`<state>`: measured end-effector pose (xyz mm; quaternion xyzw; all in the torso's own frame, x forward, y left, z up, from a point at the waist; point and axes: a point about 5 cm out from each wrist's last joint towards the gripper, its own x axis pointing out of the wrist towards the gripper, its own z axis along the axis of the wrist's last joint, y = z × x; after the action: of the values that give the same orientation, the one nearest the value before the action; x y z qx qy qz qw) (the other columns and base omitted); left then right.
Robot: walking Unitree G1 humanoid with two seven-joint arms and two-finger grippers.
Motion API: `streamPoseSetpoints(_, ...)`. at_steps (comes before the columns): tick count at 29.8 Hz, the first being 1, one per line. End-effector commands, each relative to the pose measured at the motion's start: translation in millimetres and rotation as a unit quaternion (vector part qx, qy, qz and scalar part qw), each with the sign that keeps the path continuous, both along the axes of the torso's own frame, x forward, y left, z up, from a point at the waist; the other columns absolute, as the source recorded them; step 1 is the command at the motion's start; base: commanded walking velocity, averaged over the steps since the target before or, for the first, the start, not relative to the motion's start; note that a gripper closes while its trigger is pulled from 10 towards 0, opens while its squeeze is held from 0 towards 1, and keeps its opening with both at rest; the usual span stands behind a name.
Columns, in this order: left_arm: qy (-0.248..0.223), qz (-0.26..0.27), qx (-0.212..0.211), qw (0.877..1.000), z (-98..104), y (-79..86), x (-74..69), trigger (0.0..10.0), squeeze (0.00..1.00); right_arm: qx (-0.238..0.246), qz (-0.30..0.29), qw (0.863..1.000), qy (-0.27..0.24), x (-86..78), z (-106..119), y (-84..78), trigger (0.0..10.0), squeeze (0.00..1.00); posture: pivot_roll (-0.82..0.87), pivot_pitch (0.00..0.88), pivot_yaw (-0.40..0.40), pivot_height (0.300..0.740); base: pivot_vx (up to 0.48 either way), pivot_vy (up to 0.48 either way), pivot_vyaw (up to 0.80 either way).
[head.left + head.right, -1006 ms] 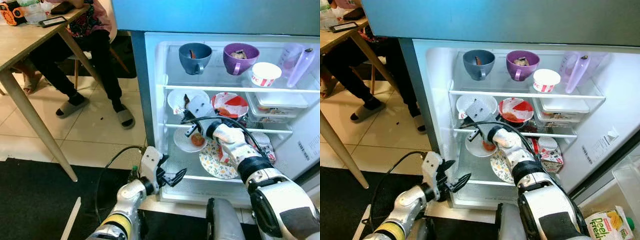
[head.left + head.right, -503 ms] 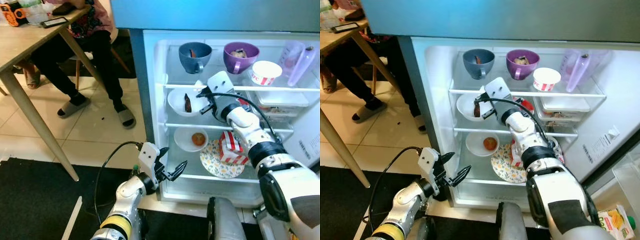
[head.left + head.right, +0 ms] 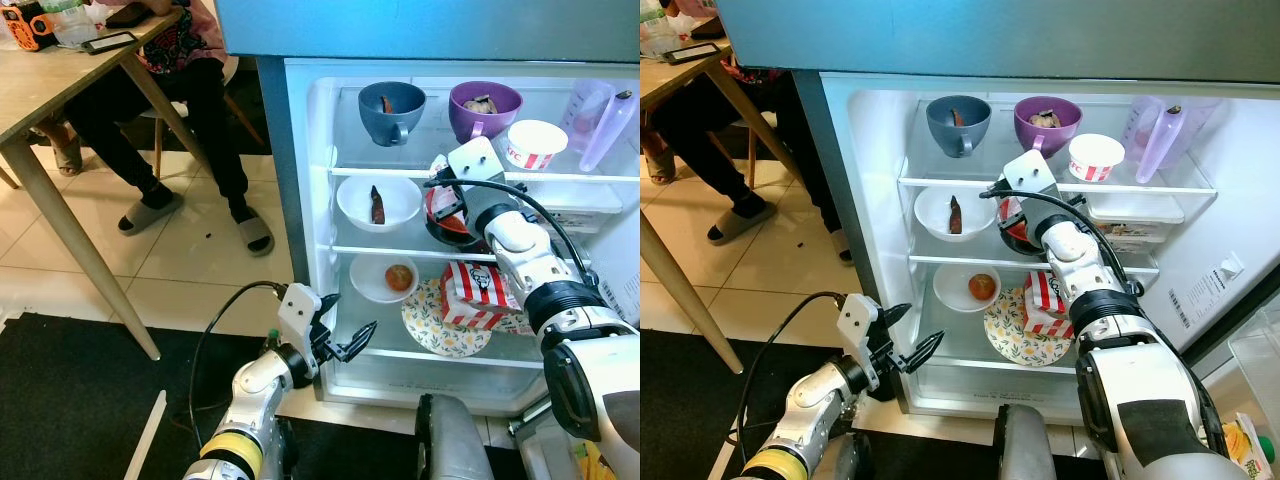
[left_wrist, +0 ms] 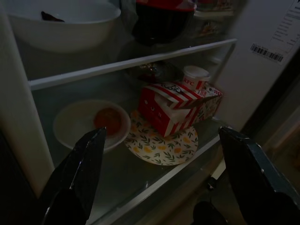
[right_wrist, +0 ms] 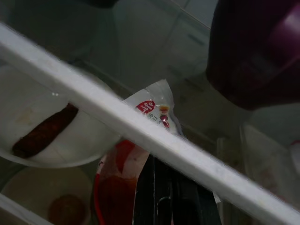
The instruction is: Restocking fridge
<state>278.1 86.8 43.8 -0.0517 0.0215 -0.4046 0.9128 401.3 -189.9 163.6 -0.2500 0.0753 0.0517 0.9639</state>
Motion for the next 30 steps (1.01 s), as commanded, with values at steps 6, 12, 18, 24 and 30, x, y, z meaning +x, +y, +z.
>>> streamPoseSetpoints(6, -0.008, 0.008, -0.008, 1.0, 7, 6.3, -3.0, 10.0, 0.0, -0.006, -0.033, 0.999, 0.019, -5.6, -20, 3.6, 10.0, 0.01, 0.0, 0.158, 0.051, 0.546, 0.0, 0.0, 0.0)
streamPoseSetpoints(12, -0.024, 0.012, -0.011, 1.0, 18, 14.1, -2.9, 10.0, 0.0, -0.01, -0.073, 0.997, -0.006, -3.8, -14, -2.2, 10.0, 0.49, 0.03, 0.202, 0.069, 0.546, 0.0, 0.0, 0.0)
streamPoseSetpoints(18, -0.033, 0.019, -0.019, 0.999, 27, 17.0, -3.5, 10.0, 0.0, -0.006, -0.094, 0.995, -0.024, -1.9, -6, -6.7, 10.0, 0.56, 0.04, 0.212, 0.075, 0.546, 0.0, 0.0, 0.0)
streamPoseSetpoints(24, -0.048, 0.022, -0.031, 0.998, 42, 16.1, -2.1, 10.0, 0.0, -0.002, -0.115, 0.992, -0.057, 2.8, 10, -9.7, 10.0, 0.63, 0.05, 0.229, 0.081, 0.546, 0.0, 0.0, 0.0)
streamPoseSetpoints(30, -0.05, 0.021, -0.035, 0.998, 47, 14.4, -3.6, 10.0, 0.0, 0.015, -0.112, 0.99, -0.079, 5.1, 19, -8.1, 10.0, 0.78, 0.05, 0.232, 0.078, 0.546, 0.0, 0.0, 0.0)
